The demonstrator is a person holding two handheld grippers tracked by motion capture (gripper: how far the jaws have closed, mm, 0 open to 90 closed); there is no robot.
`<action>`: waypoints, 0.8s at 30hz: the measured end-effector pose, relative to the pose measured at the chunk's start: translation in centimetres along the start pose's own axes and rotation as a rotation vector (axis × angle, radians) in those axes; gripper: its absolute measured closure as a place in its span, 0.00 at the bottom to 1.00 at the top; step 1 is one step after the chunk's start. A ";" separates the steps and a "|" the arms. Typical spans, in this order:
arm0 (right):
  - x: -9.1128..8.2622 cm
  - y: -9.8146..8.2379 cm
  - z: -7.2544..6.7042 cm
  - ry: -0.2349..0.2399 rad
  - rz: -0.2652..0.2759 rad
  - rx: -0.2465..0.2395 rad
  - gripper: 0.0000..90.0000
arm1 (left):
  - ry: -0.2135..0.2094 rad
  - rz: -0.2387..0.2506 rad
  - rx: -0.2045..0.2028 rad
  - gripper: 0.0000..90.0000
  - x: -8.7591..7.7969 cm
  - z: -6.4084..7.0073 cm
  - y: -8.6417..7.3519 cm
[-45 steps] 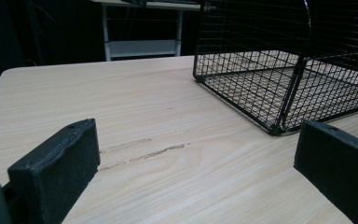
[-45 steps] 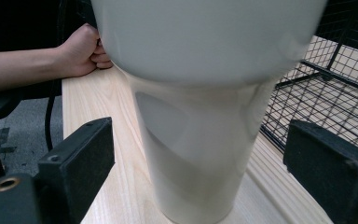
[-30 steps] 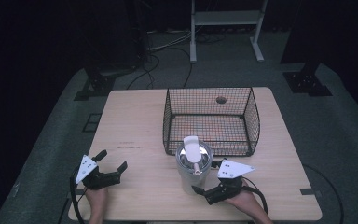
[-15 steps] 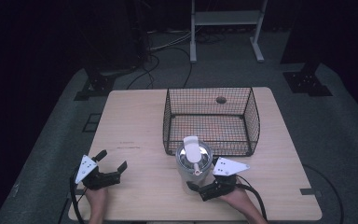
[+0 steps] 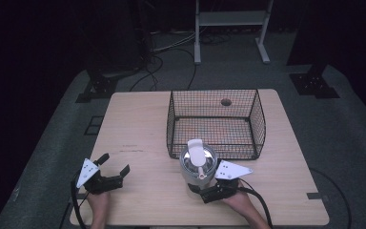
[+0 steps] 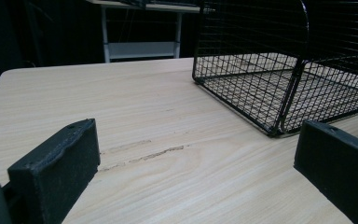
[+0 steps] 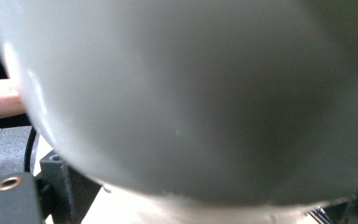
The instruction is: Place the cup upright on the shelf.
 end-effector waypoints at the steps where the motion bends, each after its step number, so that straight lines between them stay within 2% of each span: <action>1: 0.0 0.0 0.0 0.000 0.000 0.000 0.10 | 0.000 0.000 0.000 0.00 0.0 0.0 0.0; 7: 0.0 0.0 0.0 0.001 0.004 0.000 0.10 | 0.000 -0.001 -0.001 0.00 0.0 0.0 0.0; 15: -0.2 0.1 0.3 0.026 -0.007 0.008 0.10 | -0.001 0.001 -0.003 0.00 0.0 0.0 0.0; 18: -0.3 0.2 0.6 0.037 0.003 0.042 0.10 | -0.001 0.000 -0.002 0.00 0.0 0.0 0.0; 24: -0.9 1.2 1.2 0.028 0.024 0.053 0.10 | -0.001 0.000 -0.002 0.00 0.0 0.0 0.0</action>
Point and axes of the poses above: each handheld gripper's, and its own axes: x roughly forward along the jaws, y roughly out of its top, z roughly to its right, the point moved 3 cm from there along x, roughly forward along the jaws, and after that the axes turned 12 degrees about -x, right-handed, at the moved point
